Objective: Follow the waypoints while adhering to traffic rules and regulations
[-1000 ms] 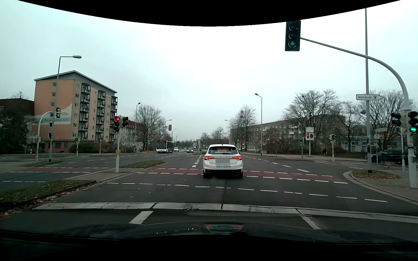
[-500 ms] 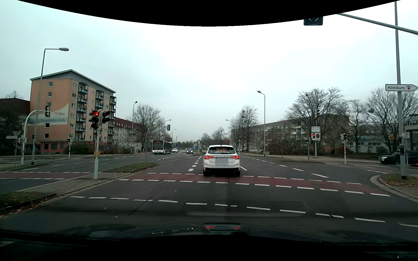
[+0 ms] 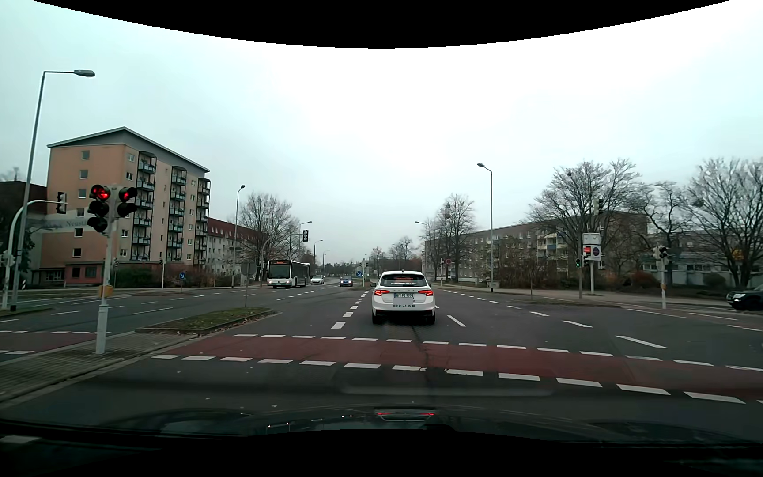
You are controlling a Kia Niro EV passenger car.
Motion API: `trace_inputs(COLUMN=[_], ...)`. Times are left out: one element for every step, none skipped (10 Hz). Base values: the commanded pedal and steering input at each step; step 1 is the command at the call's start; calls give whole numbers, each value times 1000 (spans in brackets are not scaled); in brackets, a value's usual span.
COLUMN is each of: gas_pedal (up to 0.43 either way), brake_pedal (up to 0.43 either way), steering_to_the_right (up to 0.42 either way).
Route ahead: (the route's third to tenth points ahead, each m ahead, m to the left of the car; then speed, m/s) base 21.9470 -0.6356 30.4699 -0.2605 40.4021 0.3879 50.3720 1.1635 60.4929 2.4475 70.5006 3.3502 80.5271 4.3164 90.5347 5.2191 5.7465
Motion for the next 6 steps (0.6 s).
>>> trace_inputs(gas_pedal=[299, 299, 299, 299, 299, 299], brake_pedal=[0, 0, 0, 0, 0, 0], steering_to_the_right=[-12, -12, -12, -12, -12, -12])
